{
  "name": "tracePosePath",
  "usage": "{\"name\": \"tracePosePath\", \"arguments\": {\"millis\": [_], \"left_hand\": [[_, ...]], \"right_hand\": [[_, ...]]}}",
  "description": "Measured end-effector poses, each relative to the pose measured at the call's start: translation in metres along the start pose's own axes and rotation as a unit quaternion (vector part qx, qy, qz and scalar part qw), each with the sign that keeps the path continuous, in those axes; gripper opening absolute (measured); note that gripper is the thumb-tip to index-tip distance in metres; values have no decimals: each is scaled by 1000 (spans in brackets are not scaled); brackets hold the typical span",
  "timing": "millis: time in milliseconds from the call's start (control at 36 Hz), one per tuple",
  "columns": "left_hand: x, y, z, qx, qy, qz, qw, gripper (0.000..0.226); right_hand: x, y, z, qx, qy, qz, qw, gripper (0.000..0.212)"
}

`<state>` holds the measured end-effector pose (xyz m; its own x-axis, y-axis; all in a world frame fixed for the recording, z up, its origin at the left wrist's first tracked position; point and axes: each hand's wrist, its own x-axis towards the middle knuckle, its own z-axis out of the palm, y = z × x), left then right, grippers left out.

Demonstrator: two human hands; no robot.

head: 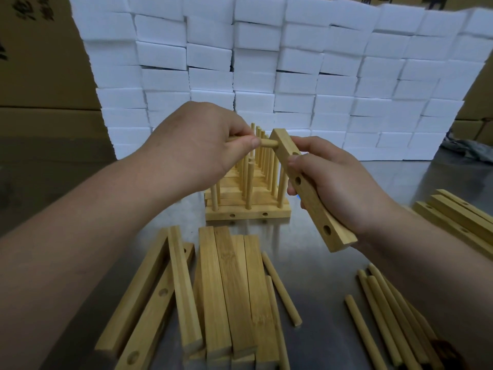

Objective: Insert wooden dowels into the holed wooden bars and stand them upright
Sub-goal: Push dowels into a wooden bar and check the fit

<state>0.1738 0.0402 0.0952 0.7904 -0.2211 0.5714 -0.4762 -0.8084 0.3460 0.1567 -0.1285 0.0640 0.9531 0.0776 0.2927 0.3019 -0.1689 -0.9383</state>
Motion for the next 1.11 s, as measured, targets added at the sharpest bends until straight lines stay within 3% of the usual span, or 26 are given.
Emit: {"name": "tracePosePath", "arguments": {"millis": [500, 722, 806, 889, 1111], "left_hand": [[3, -2, -2, 18, -6, -26, 999, 32], [6, -5, -4, 83, -25, 2, 996, 28], [7, -5, -7, 102, 5, 17, 995, 35], [7, -6, -10, 112, 22, 28, 993, 26], [5, 0, -3, 205, 6, 81, 975, 27]], "right_hand": [[-1, -3, 2, -12, 7, 6, 1000, 22], [0, -3, 5, 16, 16, 43, 999, 24], [2, -4, 1, 39, 34, 61, 997, 21], [2, -6, 0, 49, 39, 67, 996, 19], [-1, -9, 4, 32, 14, 61, 998, 18]]}}
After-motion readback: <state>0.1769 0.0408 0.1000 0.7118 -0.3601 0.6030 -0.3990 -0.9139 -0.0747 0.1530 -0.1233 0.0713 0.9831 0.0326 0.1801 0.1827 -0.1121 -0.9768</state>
